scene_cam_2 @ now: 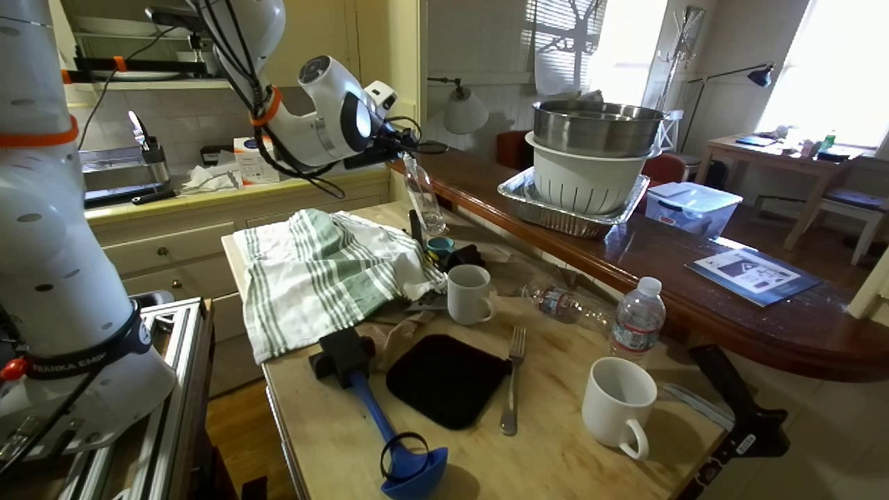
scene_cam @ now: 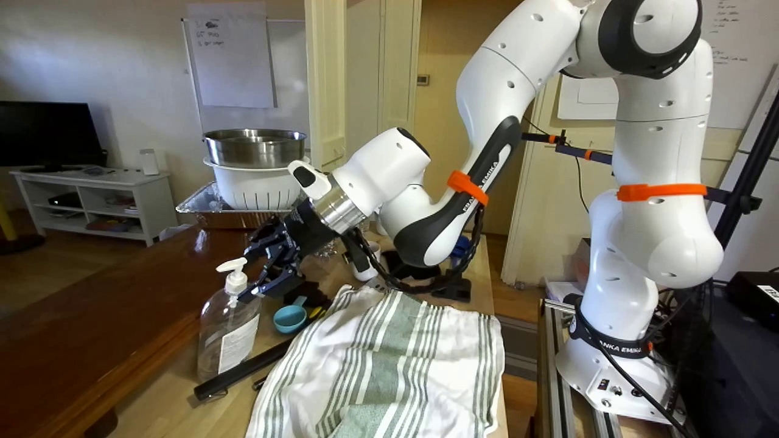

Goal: Unfold the white tea towel and put the clear bottle on the left on the top counter

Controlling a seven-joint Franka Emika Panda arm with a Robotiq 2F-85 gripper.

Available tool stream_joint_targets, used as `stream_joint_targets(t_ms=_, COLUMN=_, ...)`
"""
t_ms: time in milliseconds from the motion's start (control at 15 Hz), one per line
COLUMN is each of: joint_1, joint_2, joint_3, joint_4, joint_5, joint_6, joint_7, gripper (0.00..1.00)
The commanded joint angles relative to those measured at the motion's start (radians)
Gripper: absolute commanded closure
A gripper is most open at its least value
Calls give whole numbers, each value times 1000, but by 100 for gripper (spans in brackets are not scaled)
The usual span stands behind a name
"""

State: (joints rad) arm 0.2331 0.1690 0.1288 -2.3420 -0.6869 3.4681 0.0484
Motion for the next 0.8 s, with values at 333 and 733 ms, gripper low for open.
stream_joint_targets(t_ms=333, joint_1=-16, joint_2=26, joint_3=-2, joint_4=9, joint_5=-24, joint_6=63, joint_7=-26, gripper=88)
stream_joint_targets(t_ms=733, joint_1=-20, joint_2=40, joint_3=1, joint_4=15, joint_5=-34, joint_6=70, joint_7=-24, gripper=43)
